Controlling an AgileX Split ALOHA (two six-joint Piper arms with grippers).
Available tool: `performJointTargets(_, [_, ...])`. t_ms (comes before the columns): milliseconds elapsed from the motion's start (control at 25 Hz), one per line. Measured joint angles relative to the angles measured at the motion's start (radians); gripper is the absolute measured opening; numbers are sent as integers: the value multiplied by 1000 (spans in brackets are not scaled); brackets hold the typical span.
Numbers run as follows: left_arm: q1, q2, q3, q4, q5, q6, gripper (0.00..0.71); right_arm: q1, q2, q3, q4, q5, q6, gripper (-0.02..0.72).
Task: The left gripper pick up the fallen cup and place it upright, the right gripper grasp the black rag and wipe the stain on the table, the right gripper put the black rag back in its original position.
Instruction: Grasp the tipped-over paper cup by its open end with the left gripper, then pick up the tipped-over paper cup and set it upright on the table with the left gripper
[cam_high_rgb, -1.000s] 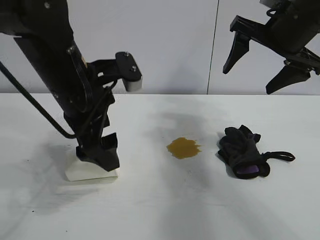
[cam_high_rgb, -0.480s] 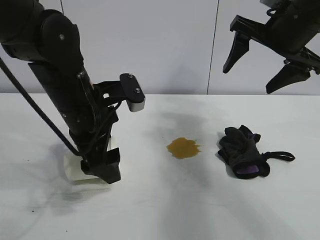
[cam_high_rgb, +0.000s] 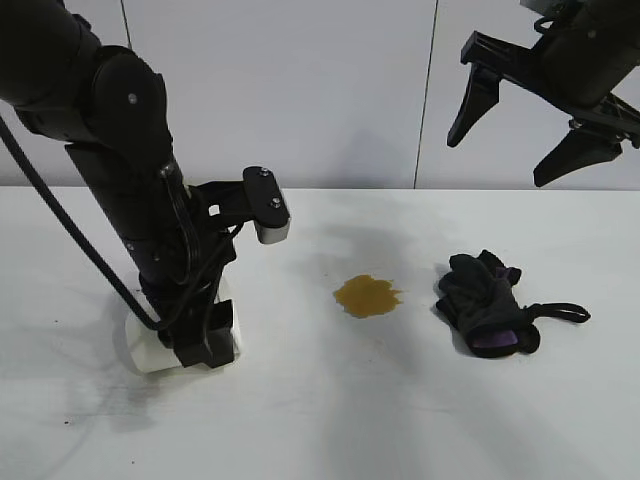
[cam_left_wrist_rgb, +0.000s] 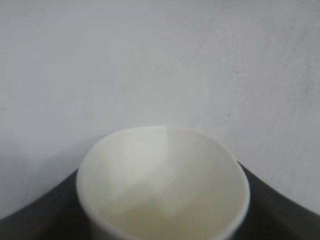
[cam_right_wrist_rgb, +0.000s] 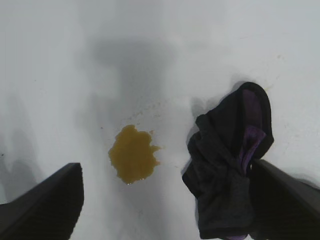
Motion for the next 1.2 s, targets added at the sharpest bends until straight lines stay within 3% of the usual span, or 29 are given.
performJointTargets(280, [6,-119,1,-50,-130,6,448,0,0,0,-12,-11,0,622])
performJointTargets(640, [100,-166,2,-405,-261,40,447,0,0,0,-21,-24,0,622])
performJointTargets(840, [112,-166,2,-557,-278,189,447,0,0,0,-21,-27,0,622])
performJointTargets(1040, [116,-166,2,-927,-240,544,447,0,0,0,-23,-27,0,622])
performJointTargets(1120, [138,-165,3,-1148,-135,733,447,0,0,0,-23,-27,0,622])
performJointTargets(1200, [189,-165,22,-1378,13,960,441,0,0,0,-23,-27,0,622])
